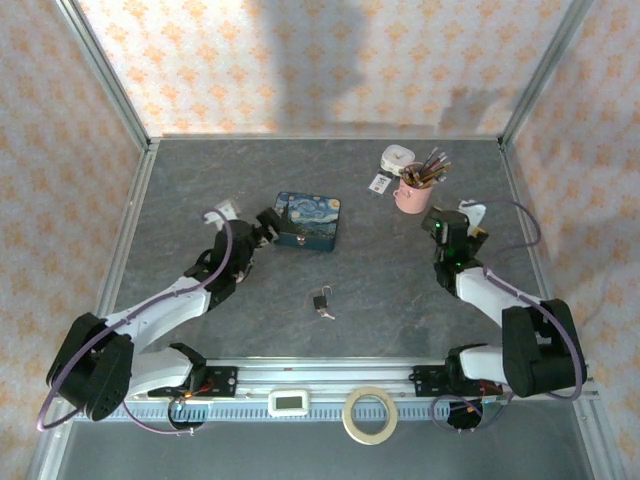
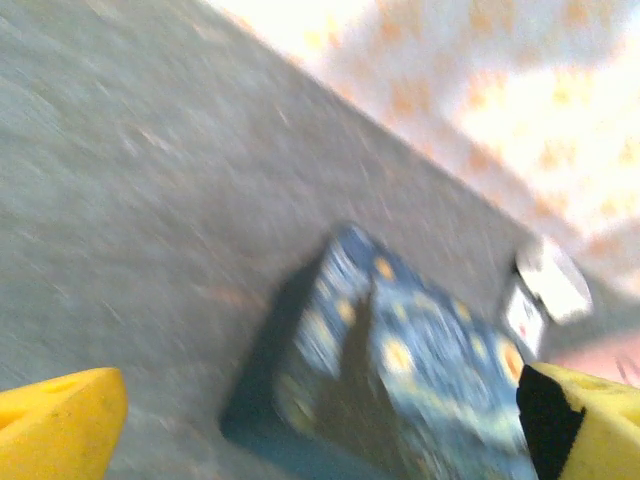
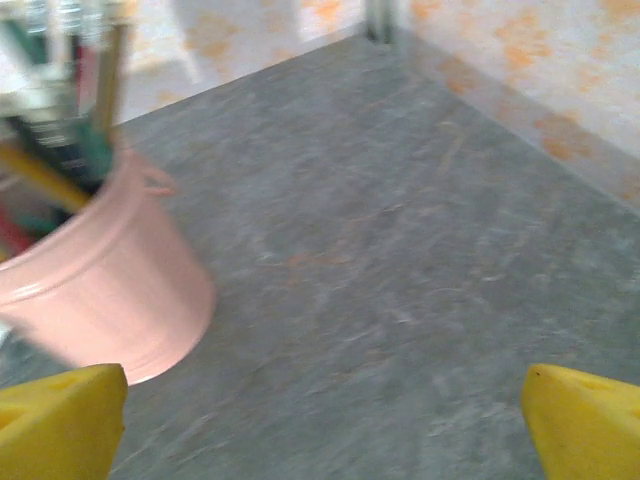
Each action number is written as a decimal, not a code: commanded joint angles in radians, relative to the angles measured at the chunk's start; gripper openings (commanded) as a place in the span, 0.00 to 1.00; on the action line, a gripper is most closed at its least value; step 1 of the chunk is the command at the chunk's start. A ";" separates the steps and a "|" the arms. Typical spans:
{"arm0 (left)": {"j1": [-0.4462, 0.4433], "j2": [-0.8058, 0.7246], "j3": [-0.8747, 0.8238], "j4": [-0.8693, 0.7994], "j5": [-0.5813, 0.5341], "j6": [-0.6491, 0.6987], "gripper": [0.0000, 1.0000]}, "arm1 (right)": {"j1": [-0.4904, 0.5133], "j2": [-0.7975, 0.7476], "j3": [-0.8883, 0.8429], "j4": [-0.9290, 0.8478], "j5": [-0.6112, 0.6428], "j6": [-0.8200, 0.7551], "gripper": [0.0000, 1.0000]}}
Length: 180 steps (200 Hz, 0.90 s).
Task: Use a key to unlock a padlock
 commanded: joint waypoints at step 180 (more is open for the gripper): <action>0.280 0.226 -0.105 0.652 -0.257 0.708 0.99 | -0.077 0.242 -0.288 0.921 -0.102 -0.184 1.00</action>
